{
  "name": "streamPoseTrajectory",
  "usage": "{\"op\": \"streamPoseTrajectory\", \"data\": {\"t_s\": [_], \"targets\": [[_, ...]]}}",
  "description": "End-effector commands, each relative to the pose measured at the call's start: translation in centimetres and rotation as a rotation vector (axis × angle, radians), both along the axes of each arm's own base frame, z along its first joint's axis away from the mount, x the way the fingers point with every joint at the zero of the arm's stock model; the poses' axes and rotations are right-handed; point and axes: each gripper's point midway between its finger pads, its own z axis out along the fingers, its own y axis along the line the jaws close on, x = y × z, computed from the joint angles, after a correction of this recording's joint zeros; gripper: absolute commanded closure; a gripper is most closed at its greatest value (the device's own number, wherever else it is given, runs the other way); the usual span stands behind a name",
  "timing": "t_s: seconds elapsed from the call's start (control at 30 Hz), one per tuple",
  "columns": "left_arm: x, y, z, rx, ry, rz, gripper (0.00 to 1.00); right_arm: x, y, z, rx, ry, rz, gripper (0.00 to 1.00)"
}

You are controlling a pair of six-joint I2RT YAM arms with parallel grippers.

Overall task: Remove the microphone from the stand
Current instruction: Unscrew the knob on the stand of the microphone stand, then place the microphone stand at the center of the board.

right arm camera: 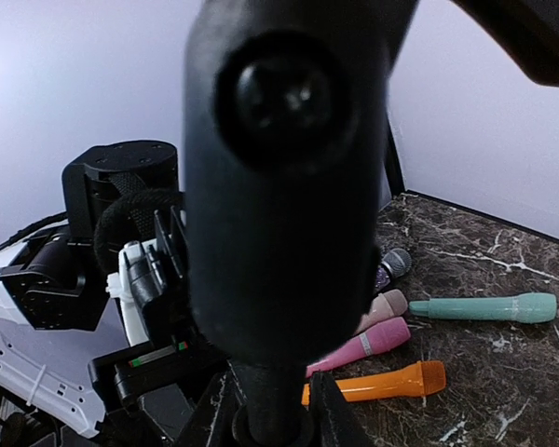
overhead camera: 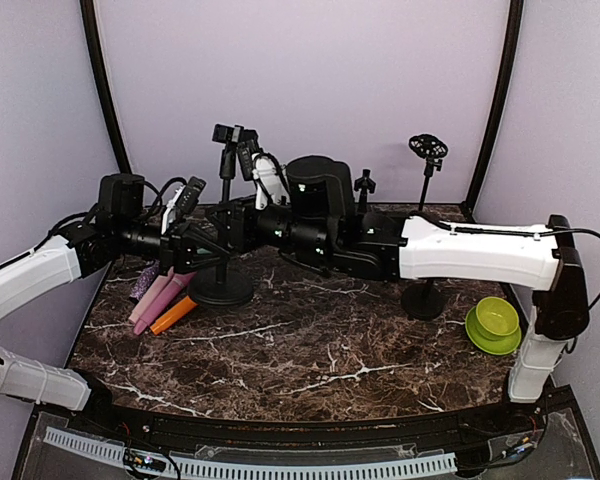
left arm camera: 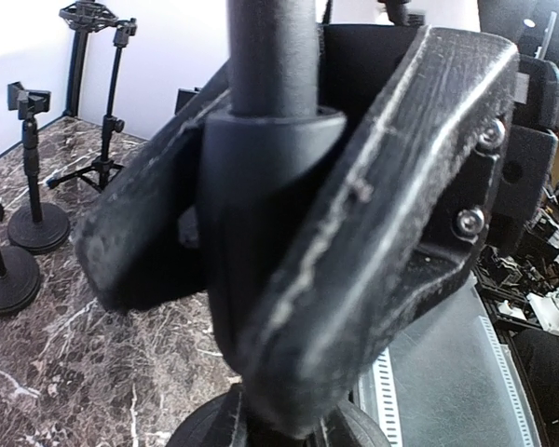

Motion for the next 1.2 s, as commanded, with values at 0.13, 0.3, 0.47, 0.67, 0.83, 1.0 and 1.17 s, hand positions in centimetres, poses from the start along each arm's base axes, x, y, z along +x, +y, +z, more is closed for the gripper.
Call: {"op": "streamPoseTrajectory", "data": {"t_s": [0.13, 0.3, 0.47, 0.67, 0.83, 1.0, 1.17], "targets": [[-2.0, 0.0, 4.2, -0.123, -0.059, -0.117, 1.0, -5.1, -2.4, 6.5, 0.316, -0.096, 0.3, 0.95], [-3.3, 0.1, 4.7, -0.155, -0.006, -0.202, 1.0, -8.3, -3.8, 7.3, 0.446, -0.054, 0.55, 0.85], [-3.8, 0.2, 5.1, -0.172, 0.006, -0.225, 1.0, -7.8, -4.0, 7.6, 0.494, -0.066, 0.53, 0.6], [-3.6, 0.1, 5.0, -0.172, -0.004, -0.214, 1.0, -6.3, -3.4, 7.6, 0.427, -0.147, 0.34, 0.33], [-3.7, 0.1, 5.2, -0.175, -0.015, -0.218, 1.0, -5.2, -3.0, 6.4, 0.341, -0.182, 0.189, 0.35], [-3.8, 0.2, 5.6, -0.181, -0.034, -0.228, 1.0, -3.7, -2.4, 3.5, 0.234, -0.145, 0.09, 0.4], [-3.9, 0.2, 5.3, -0.175, -0.041, -0.23, 1.0, -3.6, -1.8, 2.9, 0.226, -0.13, 0.055, 0.52]]}}
